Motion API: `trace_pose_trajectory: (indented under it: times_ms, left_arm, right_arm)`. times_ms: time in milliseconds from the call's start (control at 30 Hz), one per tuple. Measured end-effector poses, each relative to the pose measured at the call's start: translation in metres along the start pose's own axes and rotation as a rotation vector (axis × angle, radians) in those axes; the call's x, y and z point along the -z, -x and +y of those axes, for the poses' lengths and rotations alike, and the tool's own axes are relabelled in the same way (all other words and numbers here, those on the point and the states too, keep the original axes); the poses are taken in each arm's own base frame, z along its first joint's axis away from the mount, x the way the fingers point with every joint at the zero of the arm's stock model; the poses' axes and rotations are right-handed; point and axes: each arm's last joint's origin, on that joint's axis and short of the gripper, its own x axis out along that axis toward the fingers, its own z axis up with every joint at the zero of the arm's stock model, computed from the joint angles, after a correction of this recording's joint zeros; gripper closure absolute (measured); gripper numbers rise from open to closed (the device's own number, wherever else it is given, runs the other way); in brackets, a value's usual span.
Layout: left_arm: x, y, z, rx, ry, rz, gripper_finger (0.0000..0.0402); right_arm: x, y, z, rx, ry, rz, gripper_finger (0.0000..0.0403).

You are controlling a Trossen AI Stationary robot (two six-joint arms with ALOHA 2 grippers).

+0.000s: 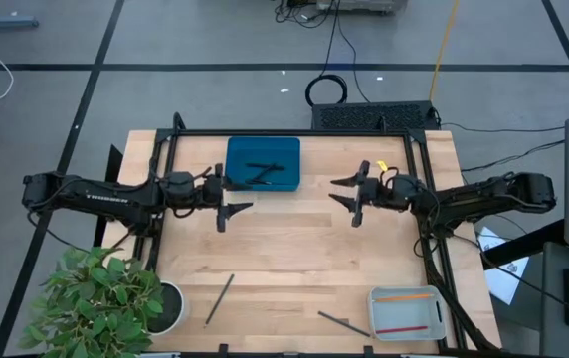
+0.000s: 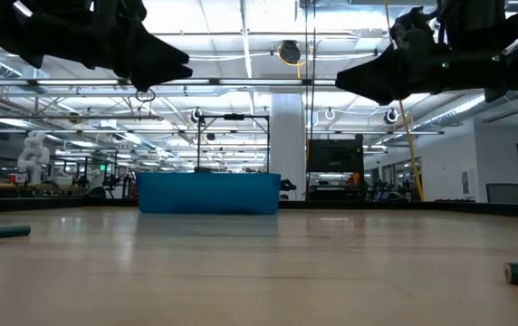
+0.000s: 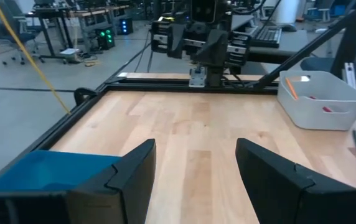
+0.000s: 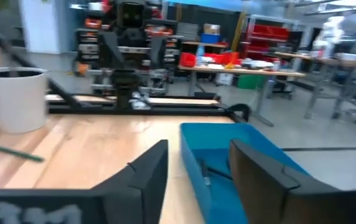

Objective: Sort pens & pencils
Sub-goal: Put the left green pencil into the gray bin

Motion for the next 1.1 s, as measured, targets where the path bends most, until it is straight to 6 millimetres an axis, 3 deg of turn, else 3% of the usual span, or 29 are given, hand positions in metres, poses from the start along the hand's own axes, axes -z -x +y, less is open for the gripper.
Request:
trace_pose_trajectory:
  times_ms: [133,333,467,600,733,867,1100]
  left_arm:
    - [0.000,0.000,-0.002,0.009,0.013,-0.001,0.0174]
    - [0.001,-0.005,-0.005,-0.042,0.200,0.025,0.0174]
    - [-0.002,-0.022,-0.011,-0.090,0.307,0.174,0.0174]
    - [0.000,-0.046,-0.021,-0.216,0.402,0.460,0.0174]
    - [-0.003,-0.061,-0.039,-0.265,0.450,0.753,0.0174]
    - [-0.002,-0.062,-0.065,-0.292,0.501,1.032,0.0174]
    - [0.003,-0.048,-0.113,-0.353,0.654,1.205,0.0174]
  right_arm:
    - [0.000,0.000,0.003,-0.042,-0.001,-0.003,0.0214]
    - [0.000,0.000,0.004,-0.047,-0.001,-0.005,0.0211]
    - [-0.002,0.000,0.004,-0.046,-0.001,-0.019,0.0216]
    - [-0.001,0.000,0.004,-0.047,-0.001,-0.011,0.0217]
    - [0.000,0.000,0.004,-0.047,-0.024,-0.003,0.0217]
    - [0.001,0.000,0.004,-0.048,-0.027,0.006,0.0218]
    - [0.001,0.000,0.005,-0.048,-0.027,0.013,0.0218]
